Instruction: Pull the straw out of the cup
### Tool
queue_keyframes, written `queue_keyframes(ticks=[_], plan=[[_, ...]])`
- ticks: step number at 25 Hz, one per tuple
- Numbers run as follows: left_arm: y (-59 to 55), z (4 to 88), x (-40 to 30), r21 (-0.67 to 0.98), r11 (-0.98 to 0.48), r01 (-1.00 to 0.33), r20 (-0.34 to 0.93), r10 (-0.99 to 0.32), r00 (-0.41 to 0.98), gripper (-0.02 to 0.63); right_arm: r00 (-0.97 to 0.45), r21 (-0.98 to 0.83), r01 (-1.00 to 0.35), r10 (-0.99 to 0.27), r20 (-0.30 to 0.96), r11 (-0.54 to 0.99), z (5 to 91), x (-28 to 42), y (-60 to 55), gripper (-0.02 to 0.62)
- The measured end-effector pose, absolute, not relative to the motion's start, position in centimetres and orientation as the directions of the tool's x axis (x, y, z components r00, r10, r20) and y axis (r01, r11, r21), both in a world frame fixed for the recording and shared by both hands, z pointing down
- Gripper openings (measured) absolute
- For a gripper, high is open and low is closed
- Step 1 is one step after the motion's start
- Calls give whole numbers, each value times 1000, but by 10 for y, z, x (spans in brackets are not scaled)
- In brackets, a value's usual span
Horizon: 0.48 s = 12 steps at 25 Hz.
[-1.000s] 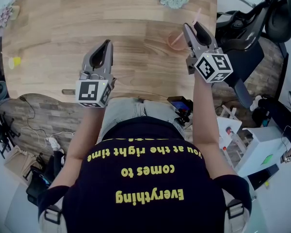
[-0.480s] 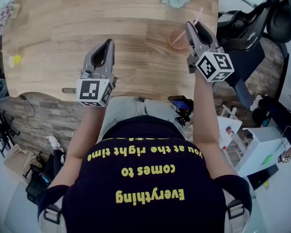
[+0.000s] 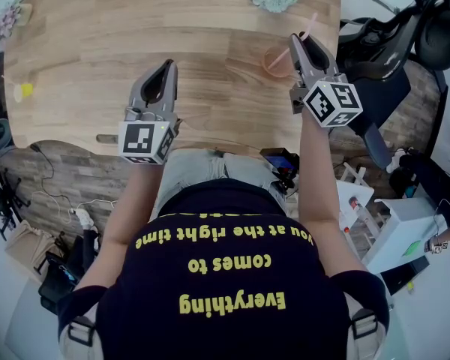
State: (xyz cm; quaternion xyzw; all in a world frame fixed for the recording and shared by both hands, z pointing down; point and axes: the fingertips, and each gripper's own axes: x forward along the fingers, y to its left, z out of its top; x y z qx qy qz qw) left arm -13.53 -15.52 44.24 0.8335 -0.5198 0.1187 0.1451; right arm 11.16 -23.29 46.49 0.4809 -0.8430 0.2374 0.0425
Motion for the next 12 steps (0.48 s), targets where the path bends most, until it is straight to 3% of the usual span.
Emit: queue_keyframes(ticks=[12], plan=[[-155, 443, -131, 121, -424, -897, 353, -827, 438, 0, -527, -357, -836, -791, 311, 417, 470, 114, -233, 77]])
